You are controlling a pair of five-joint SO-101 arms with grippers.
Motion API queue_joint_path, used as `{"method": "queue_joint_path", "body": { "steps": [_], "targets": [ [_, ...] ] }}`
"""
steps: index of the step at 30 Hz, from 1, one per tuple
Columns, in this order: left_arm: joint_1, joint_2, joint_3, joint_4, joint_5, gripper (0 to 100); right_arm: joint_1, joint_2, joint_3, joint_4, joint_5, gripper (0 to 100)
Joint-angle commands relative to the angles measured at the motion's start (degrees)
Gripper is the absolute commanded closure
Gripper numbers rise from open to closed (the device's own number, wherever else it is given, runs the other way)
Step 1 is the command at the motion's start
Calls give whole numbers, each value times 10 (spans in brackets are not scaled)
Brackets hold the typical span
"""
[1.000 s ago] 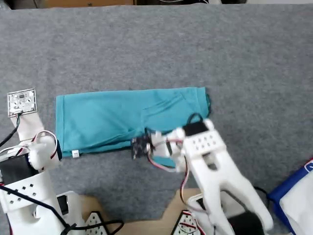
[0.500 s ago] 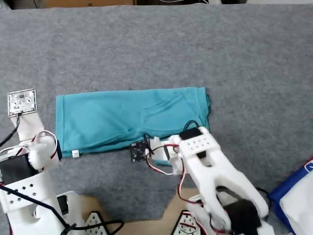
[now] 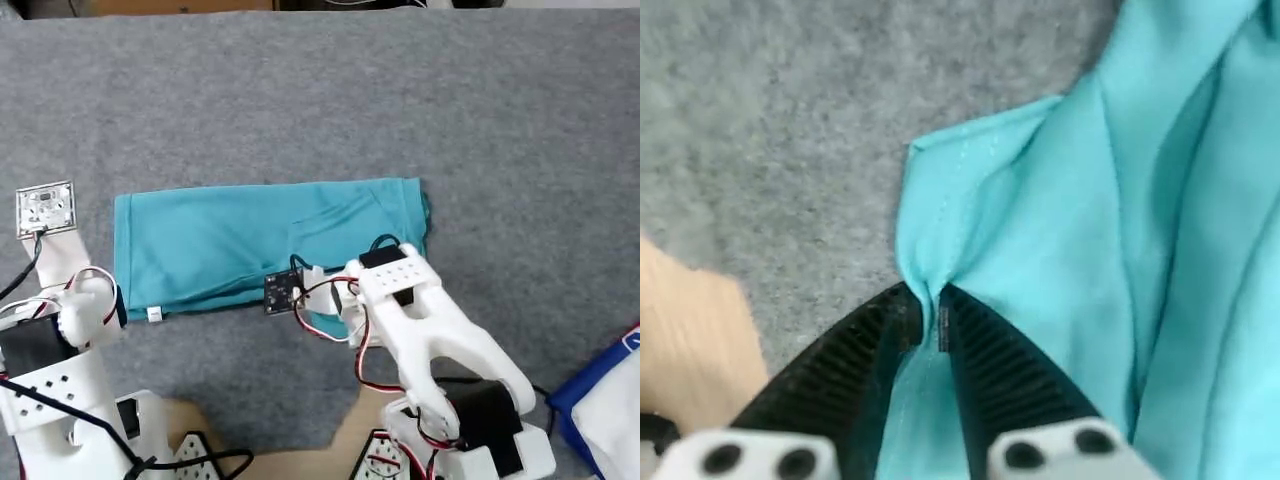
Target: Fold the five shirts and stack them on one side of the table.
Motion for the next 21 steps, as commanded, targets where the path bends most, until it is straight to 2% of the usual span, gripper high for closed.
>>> {"method": "queue_joint_path", "body": {
  "steps": [1, 6, 12, 16, 21],
  "targets": [
    [-2, -7, -9, -2, -9, 981, 8, 12, 1, -4, -32, 994],
    [-4, -7, -7, 2, -10, 981, 7, 11, -52, 18, -49, 994],
    [-4, -7, -8, 3, -10, 981, 10, 12, -223, 115, -47, 994],
    [-4, -7, -9, 3, -10, 981, 29, 35, -298, 92, -45, 994],
    [-5, -7, -9, 3, -10, 981, 40, 149, -408, 95, -36, 994]
  ]
}}
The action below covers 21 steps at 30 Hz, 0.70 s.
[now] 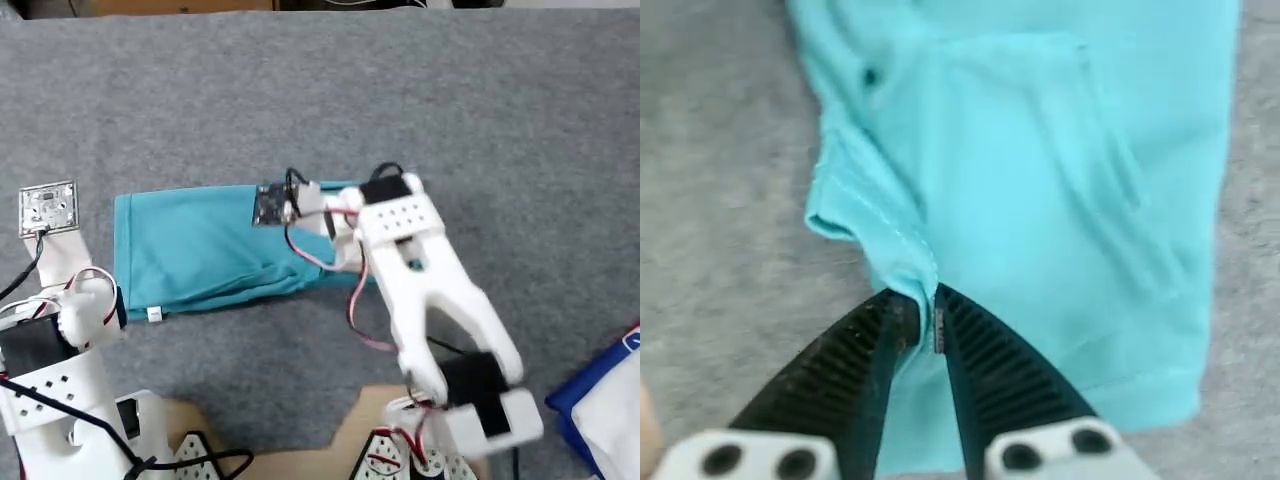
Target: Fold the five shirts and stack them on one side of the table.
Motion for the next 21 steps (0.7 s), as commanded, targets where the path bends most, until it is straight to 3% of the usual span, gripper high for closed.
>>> {"method": "queue_joint_path", "body": {
  "steps": [1, 11, 21],
  "targets": [
    [-5, -7, -9, 3, -5, 981, 20, 77, -109, -5, 6, 994],
    [-5, -7, -9, 3, -5, 981, 24, 252, -394, 98, 27, 994],
    [-4, -7, -9, 3, -5, 981, 9, 324, -476, 140, 91, 994]
  ]
}}
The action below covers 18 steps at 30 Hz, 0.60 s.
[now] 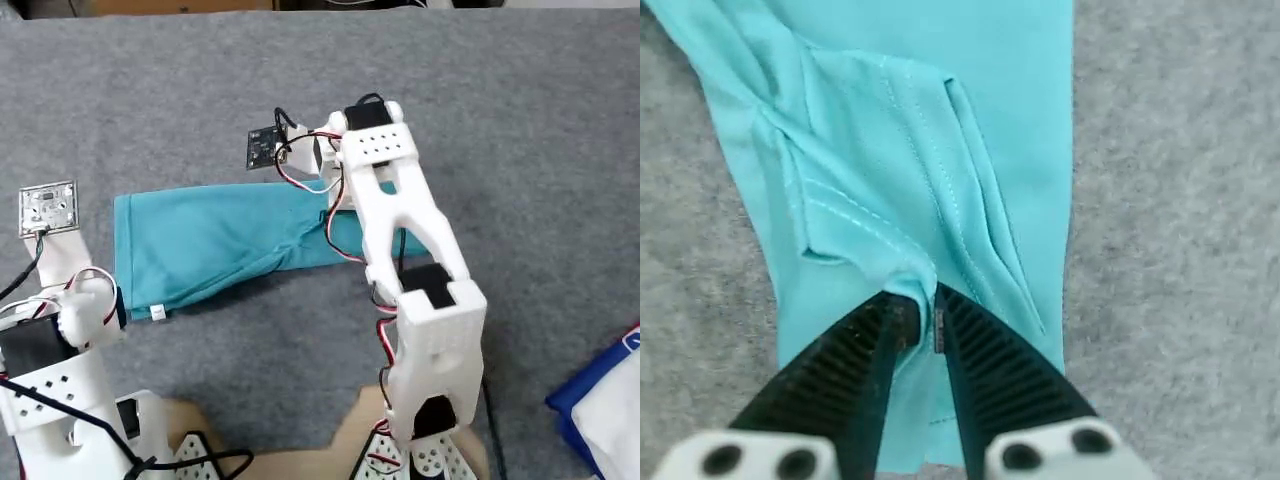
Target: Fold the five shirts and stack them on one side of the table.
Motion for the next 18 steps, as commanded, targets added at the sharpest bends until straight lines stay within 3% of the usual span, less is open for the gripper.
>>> {"method": "queue_joint_path", "body": {
  "steps": [1, 6, 12, 18],
  "targets": [
    [-4, -7, -9, 3, -5, 981, -14, 1, -40, 3, 12, 994],
    [-1, -7, -9, 3, -5, 981, -32, 1, -53, 3, 20, 990],
    [0, -7, -9, -2, -6, 981, -44, 0, -83, 5, 19, 817],
    [-3, -7, -8, 3, -25, 981, -27, 0, -111, 47, 19, 792]
  ]
}}
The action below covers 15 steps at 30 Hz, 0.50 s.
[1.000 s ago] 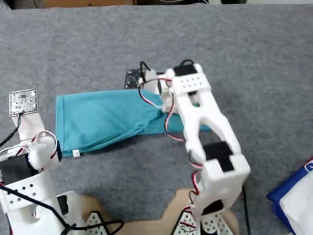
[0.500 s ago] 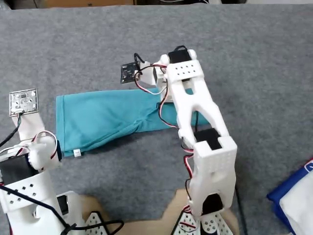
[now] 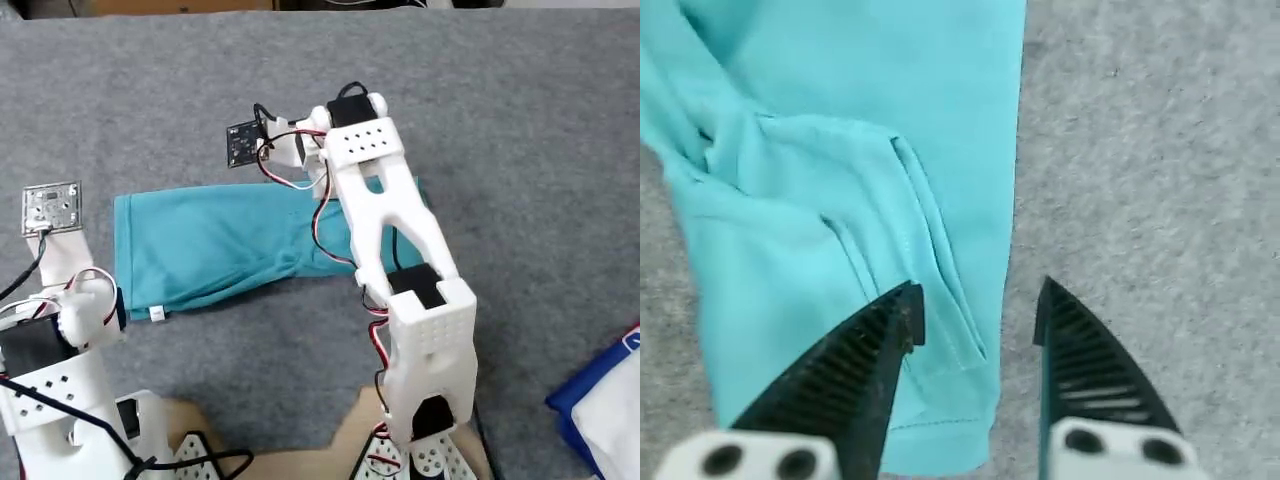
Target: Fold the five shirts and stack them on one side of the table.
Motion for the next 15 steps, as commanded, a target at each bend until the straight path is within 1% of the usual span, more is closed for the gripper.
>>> {"method": "queue_joint_path", "body": {
  "steps": [1, 5, 7, 9, 11, 13, 15],
  "targets": [
    [-3, -7, -8, 3, -5, 981, 14, -5, -45, 40, 5, 792],
    [-4, -7, -4, -1, -5, 981, 50, -6, -74, 115, 3, 797],
    [-4, -1, -6, -3, -3, 981, 73, -6, -91, 150, 1, 829],
    [-2, 0, -4, -18, -1, 981, 104, -6, -109, 173, -23, 875],
    [-2, 1, -4, -41, 18, 981, 138, -6, -127, 179, -52, 904],
    [0, 18, -11, -61, 40, 979, 168, -6, -141, 180, -98, 883],
    [0, 61, -25, -77, 52, 978, 188, -5, -145, 182, -140, 819]
  ]
}}
